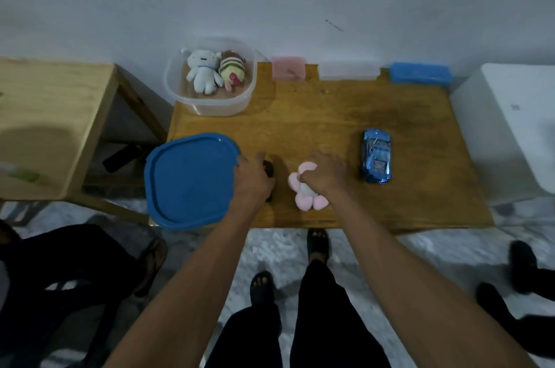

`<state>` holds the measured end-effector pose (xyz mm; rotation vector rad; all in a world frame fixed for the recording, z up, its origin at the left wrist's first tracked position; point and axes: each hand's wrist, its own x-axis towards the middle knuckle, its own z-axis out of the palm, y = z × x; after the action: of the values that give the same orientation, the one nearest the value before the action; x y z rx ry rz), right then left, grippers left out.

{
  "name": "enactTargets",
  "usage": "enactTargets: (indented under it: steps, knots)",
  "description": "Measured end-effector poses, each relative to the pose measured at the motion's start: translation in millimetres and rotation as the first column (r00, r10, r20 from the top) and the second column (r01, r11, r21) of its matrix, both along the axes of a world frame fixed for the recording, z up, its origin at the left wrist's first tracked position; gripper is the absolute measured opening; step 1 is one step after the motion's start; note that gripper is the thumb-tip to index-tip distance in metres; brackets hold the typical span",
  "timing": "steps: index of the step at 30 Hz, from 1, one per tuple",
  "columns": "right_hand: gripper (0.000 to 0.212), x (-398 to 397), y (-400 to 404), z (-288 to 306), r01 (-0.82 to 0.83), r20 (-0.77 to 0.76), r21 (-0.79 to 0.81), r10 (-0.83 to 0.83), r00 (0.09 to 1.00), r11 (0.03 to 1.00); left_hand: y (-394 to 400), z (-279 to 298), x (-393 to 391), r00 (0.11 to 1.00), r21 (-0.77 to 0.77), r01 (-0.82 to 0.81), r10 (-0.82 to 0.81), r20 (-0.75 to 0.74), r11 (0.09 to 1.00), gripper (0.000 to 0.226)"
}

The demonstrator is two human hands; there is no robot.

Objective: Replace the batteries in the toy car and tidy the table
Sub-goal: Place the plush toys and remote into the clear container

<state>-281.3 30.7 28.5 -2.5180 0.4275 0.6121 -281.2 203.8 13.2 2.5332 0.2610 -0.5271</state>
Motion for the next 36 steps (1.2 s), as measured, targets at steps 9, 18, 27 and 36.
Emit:
enactTargets:
  steps: [9, 18, 27, 36]
  knots:
    - [0.086, -5, -4, -15, 0.078, -0.024, 0.052, -0.077, 0.997, 0.996, -8, -4, -2, 1.0, -0.007, -0.024, 0.024, -0.018, 1.0, 0.062]
    - [0.06, 0, -13, -3, 0.19, 0.064, 0.235, -0.21, 0.976, 0.953, -1, -1, 0, 0.996, -0.24, -0.076, 0.087, 0.034, 0.968, 0.066]
    - [0.064, 43, -3, 37, 0.083, 0.233, 0.61, -0.279, 0.931, 0.788, 32, 47, 50, 0.946, -0.801, -0.215, 0.323, -0.029, 0.558, 0.058]
    - [0.066, 125, 46, 89, -0.07, 0.278, 0.713, -0.19, 0.942, 0.698, 91, 92, 123, 0.89, -0.888, -0.123, 0.444, 0.099, 0.444, 0.06]
